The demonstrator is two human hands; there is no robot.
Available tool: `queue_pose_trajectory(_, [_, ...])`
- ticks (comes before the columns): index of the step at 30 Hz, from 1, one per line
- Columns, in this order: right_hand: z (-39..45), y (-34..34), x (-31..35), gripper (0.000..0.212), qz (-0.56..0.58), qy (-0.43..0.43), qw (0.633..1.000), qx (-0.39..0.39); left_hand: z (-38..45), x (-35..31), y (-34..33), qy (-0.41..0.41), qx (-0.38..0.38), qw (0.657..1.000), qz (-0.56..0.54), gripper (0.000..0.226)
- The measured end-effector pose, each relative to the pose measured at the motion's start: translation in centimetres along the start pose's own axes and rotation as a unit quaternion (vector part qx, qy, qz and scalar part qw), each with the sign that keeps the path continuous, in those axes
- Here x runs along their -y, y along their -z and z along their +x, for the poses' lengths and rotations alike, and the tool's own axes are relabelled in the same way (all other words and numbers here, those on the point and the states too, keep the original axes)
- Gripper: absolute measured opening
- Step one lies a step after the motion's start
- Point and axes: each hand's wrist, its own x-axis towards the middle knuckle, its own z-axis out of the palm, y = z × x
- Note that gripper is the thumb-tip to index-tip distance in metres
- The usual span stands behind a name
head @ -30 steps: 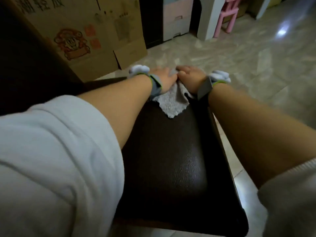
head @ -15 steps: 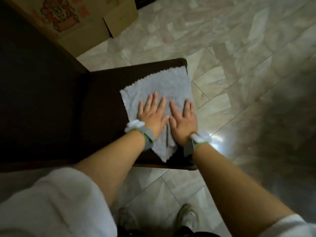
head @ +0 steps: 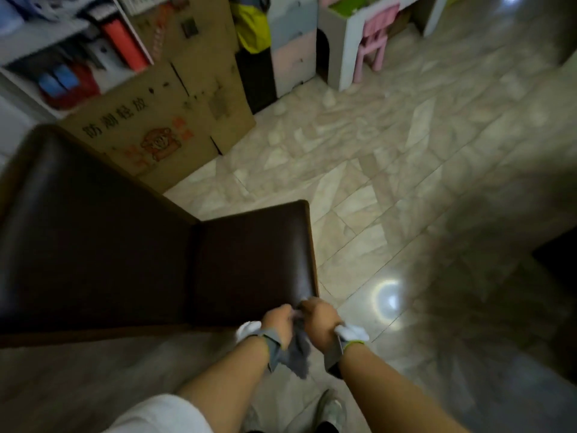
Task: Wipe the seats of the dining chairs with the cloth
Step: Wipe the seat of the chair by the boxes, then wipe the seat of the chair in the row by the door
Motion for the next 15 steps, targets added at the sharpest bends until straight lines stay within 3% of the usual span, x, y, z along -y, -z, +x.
queue_pose_trajectory(1, [-2.9,5.3,1.5,0.031,0.037,0.034,0.997,-0.053,-3.2,-3.5,3.9,-0.017,-0.041,0.997,-0.063,0.024])
queue_pose_trajectory(2, [-4.3,5.5,1.4,0.031,0.07,0.048,0.994,-0.068,-4.1,-3.1,4.0,-0.027,-0.059,0.991,-0.114,0.021])
queue_pose_trajectory(6, [-8.9,13.6,2.7,0.037,0.218,0.106,0.956,-0.163,-8.2,-9.9,10.4,-0.09,-0.048,0.977,-0.189,0.028])
queue_pose_trajectory(9, [-11.0,20.7,3.7,0.04,0.203,0.158,0.936,-0.242,-10.2,-15.9,14.4,-0.166,-0.075,0.961,-0.207,0.043])
queue_pose_trajectory(12, [-11.8,26.8,4.2,0.039,0.205,0.189,0.916,-0.288,-9.8,-21.3,17.3,-0.186,-0.081,0.957,-0.208,0.087])
queue_pose_trajectory(15, [-11.4,31.6,3.3,0.04,0.242,0.197,0.895,-0.318,-7.2,-26.1,19.1,-0.189,-0.029,0.922,-0.337,0.122])
